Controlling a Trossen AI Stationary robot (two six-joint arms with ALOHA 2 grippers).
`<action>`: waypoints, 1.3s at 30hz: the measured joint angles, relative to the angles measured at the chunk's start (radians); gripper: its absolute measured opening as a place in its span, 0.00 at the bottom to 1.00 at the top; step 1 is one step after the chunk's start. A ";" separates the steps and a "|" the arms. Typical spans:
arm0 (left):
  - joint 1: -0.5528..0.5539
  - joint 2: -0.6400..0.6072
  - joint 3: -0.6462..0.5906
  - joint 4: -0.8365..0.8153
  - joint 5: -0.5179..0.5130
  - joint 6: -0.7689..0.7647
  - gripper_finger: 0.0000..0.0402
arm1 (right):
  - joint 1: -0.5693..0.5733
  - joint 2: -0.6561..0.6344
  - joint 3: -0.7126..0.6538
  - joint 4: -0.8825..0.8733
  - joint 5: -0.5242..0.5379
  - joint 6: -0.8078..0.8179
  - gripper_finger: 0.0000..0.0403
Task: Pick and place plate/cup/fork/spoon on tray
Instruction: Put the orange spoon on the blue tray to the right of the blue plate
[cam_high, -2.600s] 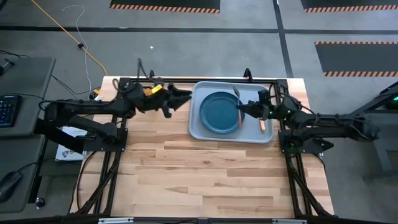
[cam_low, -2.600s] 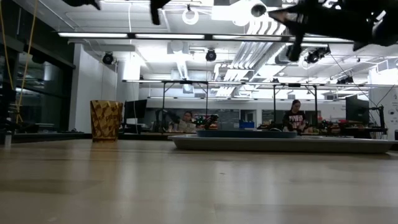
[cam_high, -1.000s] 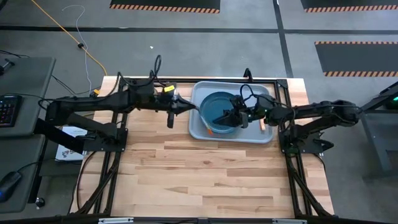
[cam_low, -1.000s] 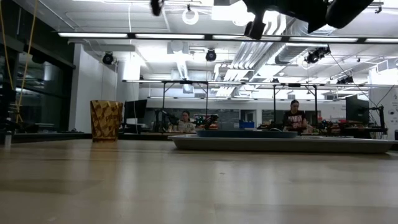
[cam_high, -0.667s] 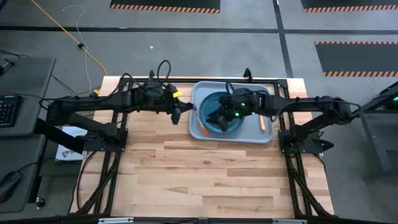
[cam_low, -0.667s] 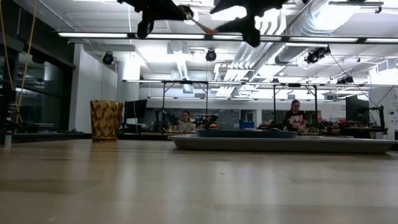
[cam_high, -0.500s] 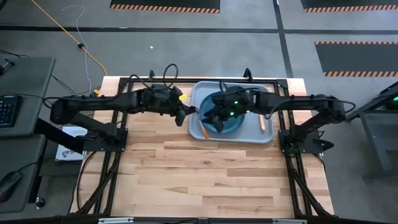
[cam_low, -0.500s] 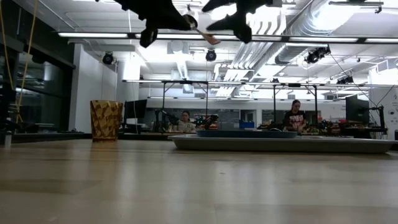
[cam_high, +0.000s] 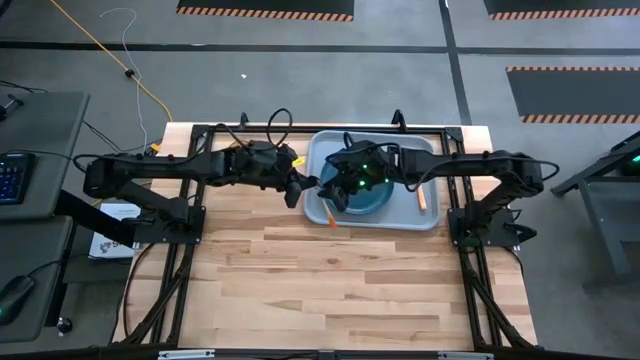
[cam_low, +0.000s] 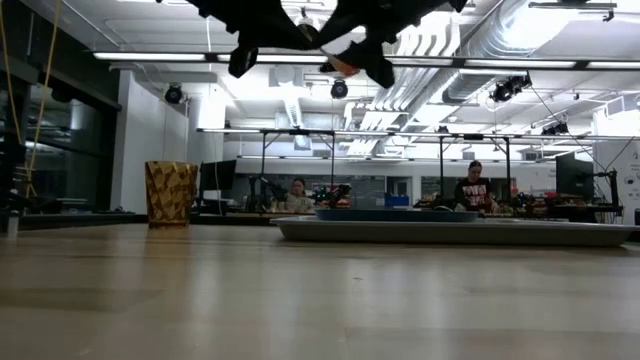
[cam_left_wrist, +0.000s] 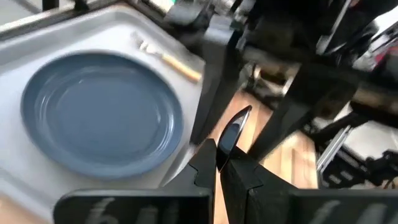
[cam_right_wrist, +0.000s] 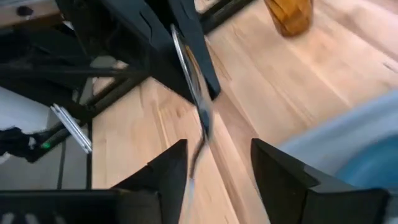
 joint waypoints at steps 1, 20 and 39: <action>0.000 0.004 0.001 0.020 -0.001 0.000 0.00 | 0.000 0.003 0.000 0.015 -0.006 0.004 0.38; 0.038 -0.073 0.000 -0.015 -0.016 0.098 0.25 | -0.055 -0.102 0.000 -0.276 -0.016 -0.077 0.00; 0.125 -0.271 0.000 0.034 -0.067 0.164 0.40 | -0.348 -0.963 -0.976 0.030 0.157 0.590 0.00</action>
